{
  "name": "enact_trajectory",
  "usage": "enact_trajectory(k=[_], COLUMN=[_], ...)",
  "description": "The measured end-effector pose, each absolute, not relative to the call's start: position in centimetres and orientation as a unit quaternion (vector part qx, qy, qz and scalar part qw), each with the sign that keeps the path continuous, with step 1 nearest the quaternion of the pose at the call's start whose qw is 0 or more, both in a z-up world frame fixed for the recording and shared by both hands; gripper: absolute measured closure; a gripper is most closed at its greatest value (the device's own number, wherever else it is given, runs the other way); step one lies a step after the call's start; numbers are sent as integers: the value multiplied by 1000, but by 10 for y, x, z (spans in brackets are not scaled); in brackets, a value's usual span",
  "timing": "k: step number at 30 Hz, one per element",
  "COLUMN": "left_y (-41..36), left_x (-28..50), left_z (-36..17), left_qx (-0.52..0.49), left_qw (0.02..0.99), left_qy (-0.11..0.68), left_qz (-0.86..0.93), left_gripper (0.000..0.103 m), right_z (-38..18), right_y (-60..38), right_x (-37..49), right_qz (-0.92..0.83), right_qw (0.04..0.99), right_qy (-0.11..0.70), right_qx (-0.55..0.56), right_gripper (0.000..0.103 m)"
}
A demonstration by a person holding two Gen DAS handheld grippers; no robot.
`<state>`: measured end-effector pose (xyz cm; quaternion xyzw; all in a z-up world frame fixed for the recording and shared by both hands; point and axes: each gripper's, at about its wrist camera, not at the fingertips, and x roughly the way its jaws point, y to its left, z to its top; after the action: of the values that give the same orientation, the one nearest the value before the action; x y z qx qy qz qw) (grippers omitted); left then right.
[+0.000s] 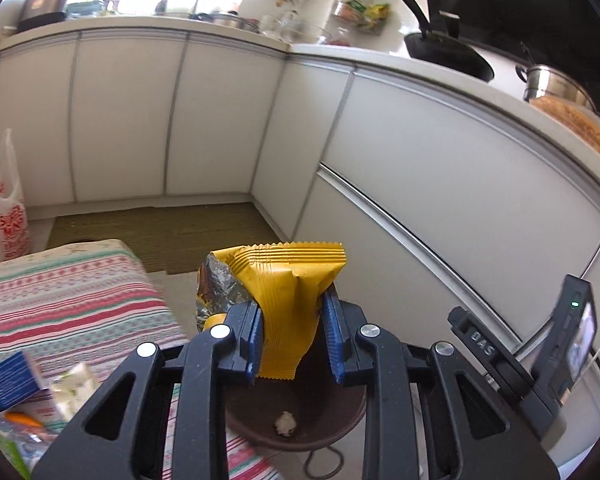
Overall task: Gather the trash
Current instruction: 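Move the yellow bag over the bucket and open the left tool, then return the left tool to the table and grasp the blue toothpaste box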
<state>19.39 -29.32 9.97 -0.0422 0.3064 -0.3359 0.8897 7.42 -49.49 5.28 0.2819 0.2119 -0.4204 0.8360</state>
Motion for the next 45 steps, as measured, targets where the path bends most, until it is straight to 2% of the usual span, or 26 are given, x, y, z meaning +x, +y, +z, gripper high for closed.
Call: enact_trajectory(k=[6, 12, 15, 17, 21, 23, 33, 45], left_y=[-351, -377, -380, -378, -374, -371, -343, -217], left_x=[218, 235, 237, 237, 235, 232, 219, 198], left_z=[68, 40, 34, 32, 30, 31, 35, 68], left_qx=[-14, 3, 5, 3, 10, 13, 32, 42], left_qw=[876, 870, 870, 872, 877, 880, 896, 925], left_qy=[341, 369, 376, 376, 374, 370, 361, 343], left_qz=[-340, -327, -319, -314, -303, -296, -256, -159], left_gripper=[75, 65, 52, 40, 31, 23, 22, 20], right_z=[43, 40, 40, 39, 40, 41, 41, 43], right_y=[-511, -514, -513, -513, -513, -512, -505, -434], right_x=[65, 64, 65, 64, 64, 64, 73, 122], right_qz=[-435, -440, -442, -442, -441, -440, -428, -352], right_qw=[819, 814, 814, 812, 813, 814, 819, 857], right_qy=[213, 214, 216, 218, 217, 217, 232, 283], right_qx=[307, 312, 310, 312, 313, 311, 303, 246], right_gripper=[7, 7, 7, 7, 7, 7, 7, 7])
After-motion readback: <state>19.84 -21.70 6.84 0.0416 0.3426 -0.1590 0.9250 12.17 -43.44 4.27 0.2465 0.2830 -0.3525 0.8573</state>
